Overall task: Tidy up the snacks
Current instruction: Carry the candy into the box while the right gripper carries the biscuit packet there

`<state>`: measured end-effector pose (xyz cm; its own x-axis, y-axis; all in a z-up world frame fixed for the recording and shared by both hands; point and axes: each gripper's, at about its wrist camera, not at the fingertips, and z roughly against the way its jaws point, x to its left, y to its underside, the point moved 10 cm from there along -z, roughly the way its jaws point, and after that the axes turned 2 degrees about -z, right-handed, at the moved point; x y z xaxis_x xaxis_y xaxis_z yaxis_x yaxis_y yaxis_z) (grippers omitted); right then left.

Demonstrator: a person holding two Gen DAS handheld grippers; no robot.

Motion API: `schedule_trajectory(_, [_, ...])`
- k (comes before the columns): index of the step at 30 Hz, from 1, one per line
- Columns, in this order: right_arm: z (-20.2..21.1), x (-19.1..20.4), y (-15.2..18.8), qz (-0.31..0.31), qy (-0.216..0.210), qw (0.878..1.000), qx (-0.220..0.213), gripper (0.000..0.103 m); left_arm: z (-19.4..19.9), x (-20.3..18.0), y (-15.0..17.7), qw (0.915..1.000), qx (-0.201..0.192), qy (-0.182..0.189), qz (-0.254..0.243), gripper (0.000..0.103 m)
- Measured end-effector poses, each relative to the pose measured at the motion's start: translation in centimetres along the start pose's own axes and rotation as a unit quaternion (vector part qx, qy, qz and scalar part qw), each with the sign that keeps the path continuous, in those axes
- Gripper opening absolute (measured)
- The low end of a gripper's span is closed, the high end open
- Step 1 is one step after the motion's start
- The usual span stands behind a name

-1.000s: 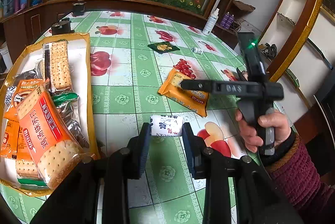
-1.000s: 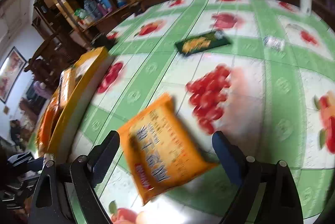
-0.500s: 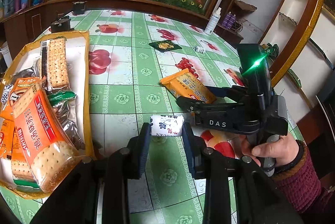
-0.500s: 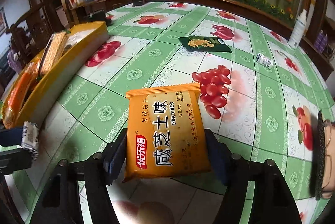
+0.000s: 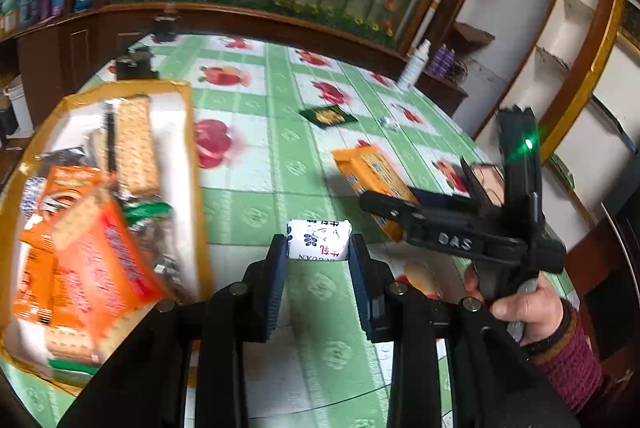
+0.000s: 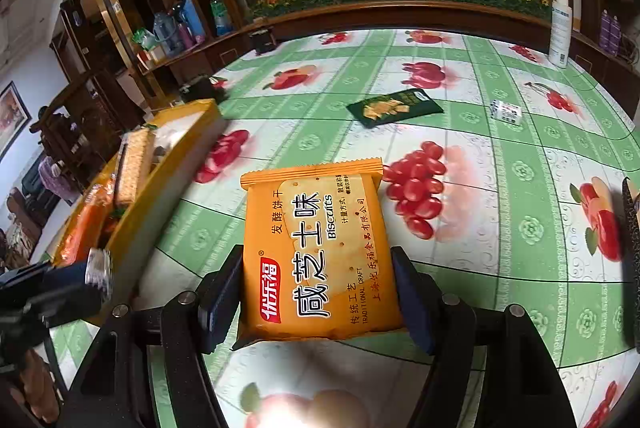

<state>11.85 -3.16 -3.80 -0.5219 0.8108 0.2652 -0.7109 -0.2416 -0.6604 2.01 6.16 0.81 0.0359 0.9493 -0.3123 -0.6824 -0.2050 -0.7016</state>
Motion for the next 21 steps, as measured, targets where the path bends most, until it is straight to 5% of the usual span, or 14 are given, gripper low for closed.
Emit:
schedule_trajectory(9, [-0.1, 7.0, -0.9, 0.016, -0.056, 0.998, -0.01, 0.075, 4.0, 6.5, -1.8, 0.9965, -0.049, -0.048, 0.048, 0.03])
schedule_trajectory(21, [-2.2, 18.4, -3.8, 0.079, -0.101, 0.992, -0.002, 0.075, 7.1, 15.8, -0.4, 0.9849, -0.076, -0.102, 0.117, 0.03])
